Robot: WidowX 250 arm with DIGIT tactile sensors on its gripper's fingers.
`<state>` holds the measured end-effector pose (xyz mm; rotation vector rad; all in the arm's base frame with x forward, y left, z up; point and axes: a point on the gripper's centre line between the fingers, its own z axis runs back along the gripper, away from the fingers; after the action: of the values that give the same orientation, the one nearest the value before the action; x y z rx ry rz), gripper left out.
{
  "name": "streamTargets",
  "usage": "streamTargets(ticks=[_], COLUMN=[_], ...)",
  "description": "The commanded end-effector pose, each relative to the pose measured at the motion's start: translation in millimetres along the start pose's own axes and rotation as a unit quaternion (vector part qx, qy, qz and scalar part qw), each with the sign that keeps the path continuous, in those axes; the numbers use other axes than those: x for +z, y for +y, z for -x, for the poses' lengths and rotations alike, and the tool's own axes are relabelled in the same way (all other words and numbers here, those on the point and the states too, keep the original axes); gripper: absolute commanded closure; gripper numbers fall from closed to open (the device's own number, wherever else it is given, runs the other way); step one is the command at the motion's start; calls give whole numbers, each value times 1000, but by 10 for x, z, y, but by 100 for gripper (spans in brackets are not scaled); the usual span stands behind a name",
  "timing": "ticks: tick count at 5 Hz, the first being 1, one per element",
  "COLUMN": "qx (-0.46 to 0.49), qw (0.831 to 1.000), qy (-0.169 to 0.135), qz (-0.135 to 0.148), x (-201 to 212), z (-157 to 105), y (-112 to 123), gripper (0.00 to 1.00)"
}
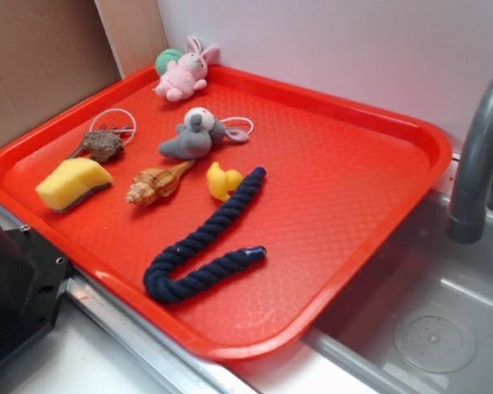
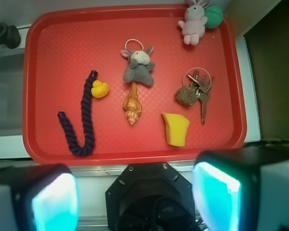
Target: Grab the pink bunny.
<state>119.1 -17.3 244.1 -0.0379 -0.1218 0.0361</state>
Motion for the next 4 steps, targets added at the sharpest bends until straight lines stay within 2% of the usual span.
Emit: streamTargets(ticks=[1, 2, 3, 4], qx=[0, 60, 120, 141], qw=[1000, 997, 988, 984], qy=[0, 26, -12, -30], qz=[0, -51, -95, -104], x=[0, -520, -961, -1326], z=[0, -298, -727, -1049], y=[0, 508, 1068, 1304], gripper=[0, 0, 0, 0])
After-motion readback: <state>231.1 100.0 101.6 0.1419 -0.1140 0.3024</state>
